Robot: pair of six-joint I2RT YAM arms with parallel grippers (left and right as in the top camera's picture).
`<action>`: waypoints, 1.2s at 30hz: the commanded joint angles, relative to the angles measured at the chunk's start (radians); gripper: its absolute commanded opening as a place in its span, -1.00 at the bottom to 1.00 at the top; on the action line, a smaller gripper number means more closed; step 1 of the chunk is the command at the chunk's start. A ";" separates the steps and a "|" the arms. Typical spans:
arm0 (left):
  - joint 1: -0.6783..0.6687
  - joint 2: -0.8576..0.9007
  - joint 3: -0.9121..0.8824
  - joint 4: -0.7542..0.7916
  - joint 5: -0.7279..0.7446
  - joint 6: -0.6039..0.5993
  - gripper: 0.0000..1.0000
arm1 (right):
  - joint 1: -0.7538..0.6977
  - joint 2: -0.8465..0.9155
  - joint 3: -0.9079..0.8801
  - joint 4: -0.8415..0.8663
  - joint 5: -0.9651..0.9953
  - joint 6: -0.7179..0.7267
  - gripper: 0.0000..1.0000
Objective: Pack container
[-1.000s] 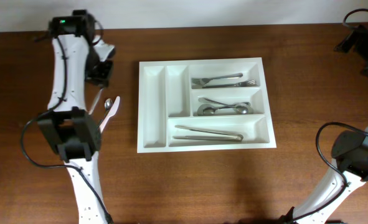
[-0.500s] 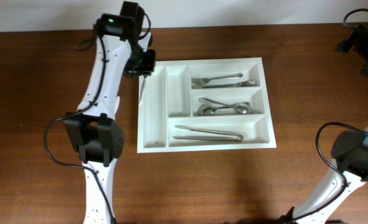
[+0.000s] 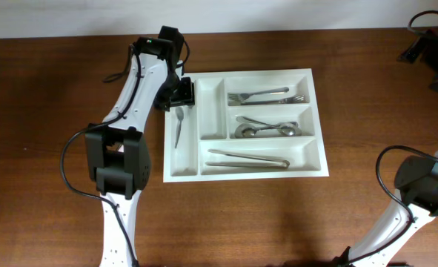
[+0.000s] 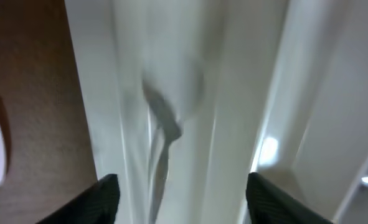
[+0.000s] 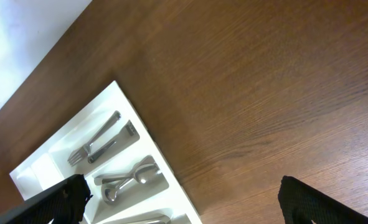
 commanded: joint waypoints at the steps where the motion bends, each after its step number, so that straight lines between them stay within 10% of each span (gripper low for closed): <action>1: 0.041 -0.063 0.079 -0.051 0.062 -0.008 0.37 | 0.005 0.005 -0.004 -0.006 0.009 0.008 0.97; 12: 0.232 -0.108 0.213 -0.223 -0.150 0.196 0.74 | 0.006 0.005 -0.004 -0.006 0.009 0.008 0.97; 21: 0.282 -0.099 0.050 -0.057 -0.161 0.629 0.74 | 0.006 0.005 -0.004 -0.006 0.009 0.008 0.97; 36: 0.282 -0.096 -0.259 0.220 -0.171 0.659 0.56 | 0.006 0.005 -0.004 -0.006 0.010 0.008 0.97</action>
